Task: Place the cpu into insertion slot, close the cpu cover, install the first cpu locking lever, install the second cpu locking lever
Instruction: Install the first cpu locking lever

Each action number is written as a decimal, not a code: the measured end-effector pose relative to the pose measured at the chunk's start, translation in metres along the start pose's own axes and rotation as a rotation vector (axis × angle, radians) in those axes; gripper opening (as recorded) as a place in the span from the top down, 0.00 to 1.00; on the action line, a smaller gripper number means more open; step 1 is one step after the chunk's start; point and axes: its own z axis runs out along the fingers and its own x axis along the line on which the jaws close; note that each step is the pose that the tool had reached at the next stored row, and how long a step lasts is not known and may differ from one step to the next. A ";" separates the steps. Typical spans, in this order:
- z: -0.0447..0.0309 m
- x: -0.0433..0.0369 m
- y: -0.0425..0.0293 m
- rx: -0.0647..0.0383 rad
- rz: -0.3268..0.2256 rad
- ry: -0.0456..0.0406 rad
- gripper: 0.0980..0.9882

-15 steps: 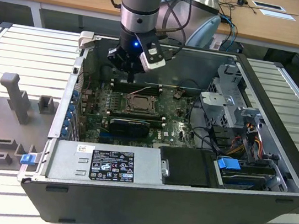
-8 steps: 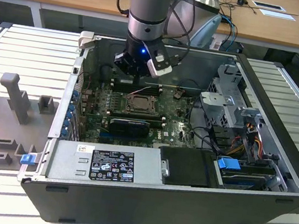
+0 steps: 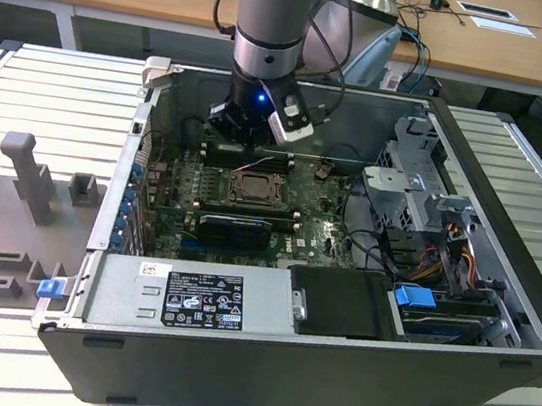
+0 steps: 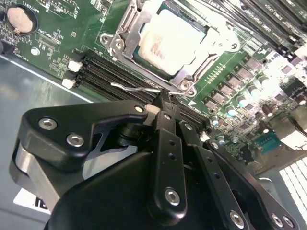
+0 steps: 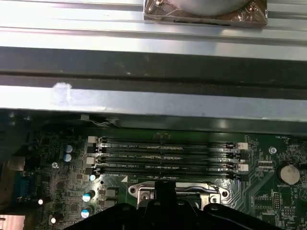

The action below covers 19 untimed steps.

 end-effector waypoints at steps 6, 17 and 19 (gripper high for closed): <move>0.0009 -0.0041 -0.0001 0.000 0.000 0.0000 0.99; 0.0014 -0.0200 0.0009 0.000 0.000 -0.0001 0.99; 0.0018 -0.0210 0.0025 0.000 0.000 -0.0002 0.99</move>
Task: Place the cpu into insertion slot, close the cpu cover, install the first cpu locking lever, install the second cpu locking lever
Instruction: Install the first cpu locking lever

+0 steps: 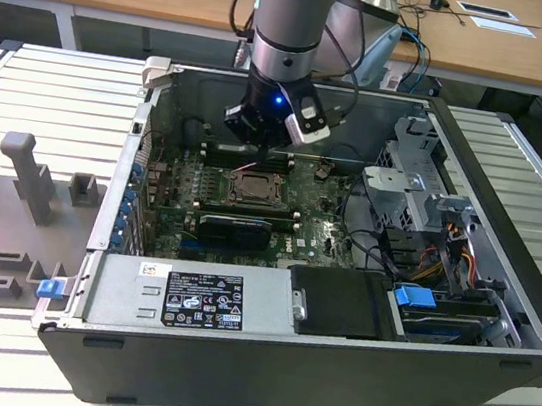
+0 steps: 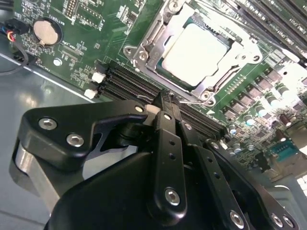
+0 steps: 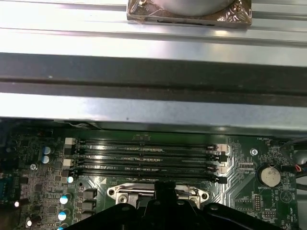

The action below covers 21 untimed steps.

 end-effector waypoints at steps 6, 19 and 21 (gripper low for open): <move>0.0013 -0.0001 0.0031 -0.001 -0.022 0.0035 0.99; 0.0095 -0.0013 0.0089 -0.003 -0.045 0.0055 0.99; 0.0096 -0.0027 0.0085 -0.003 -0.045 0.0056 0.99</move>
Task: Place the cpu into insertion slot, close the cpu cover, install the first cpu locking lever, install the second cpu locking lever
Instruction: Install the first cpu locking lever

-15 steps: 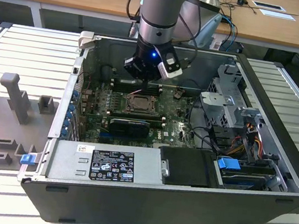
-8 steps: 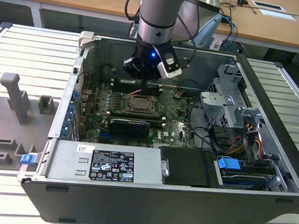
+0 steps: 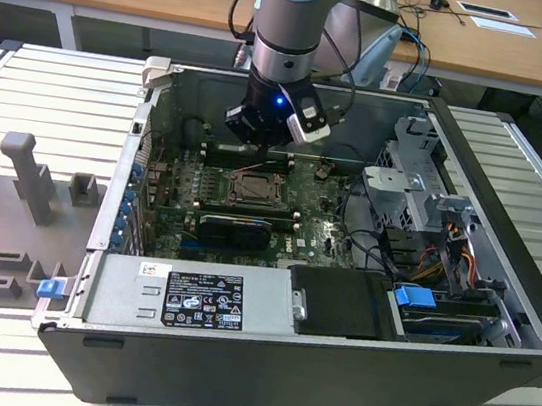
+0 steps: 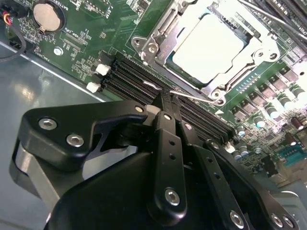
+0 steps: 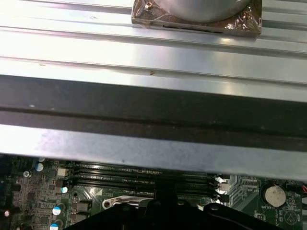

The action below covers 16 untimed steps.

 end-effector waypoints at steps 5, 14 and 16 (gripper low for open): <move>0.0020 -0.0018 -0.0017 0.000 0.000 0.0000 0.99; 0.0135 -0.0101 -0.0043 0.000 0.000 0.0000 0.99; 0.0149 -0.0102 -0.0045 0.000 0.000 0.0000 0.99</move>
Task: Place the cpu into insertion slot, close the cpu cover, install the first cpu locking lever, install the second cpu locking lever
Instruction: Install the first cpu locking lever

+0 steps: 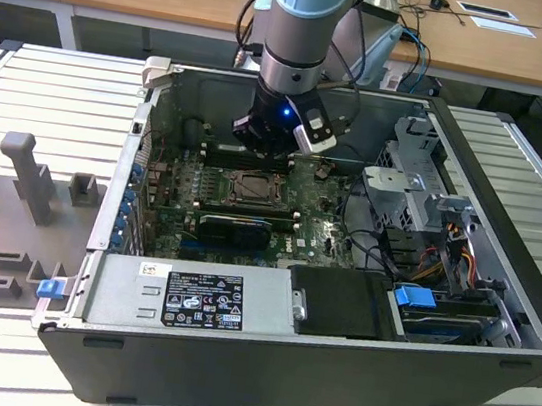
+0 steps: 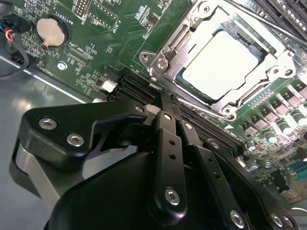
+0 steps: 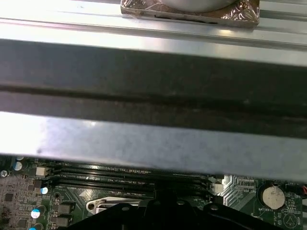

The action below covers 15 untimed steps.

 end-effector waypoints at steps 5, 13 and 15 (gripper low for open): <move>0.0021 -0.0001 -0.0003 0.000 0.000 0.0001 0.99; 0.0040 -0.0001 -0.0008 0.001 0.000 0.0000 0.99; 0.0030 -0.0001 -0.0006 0.001 0.000 -0.0001 0.99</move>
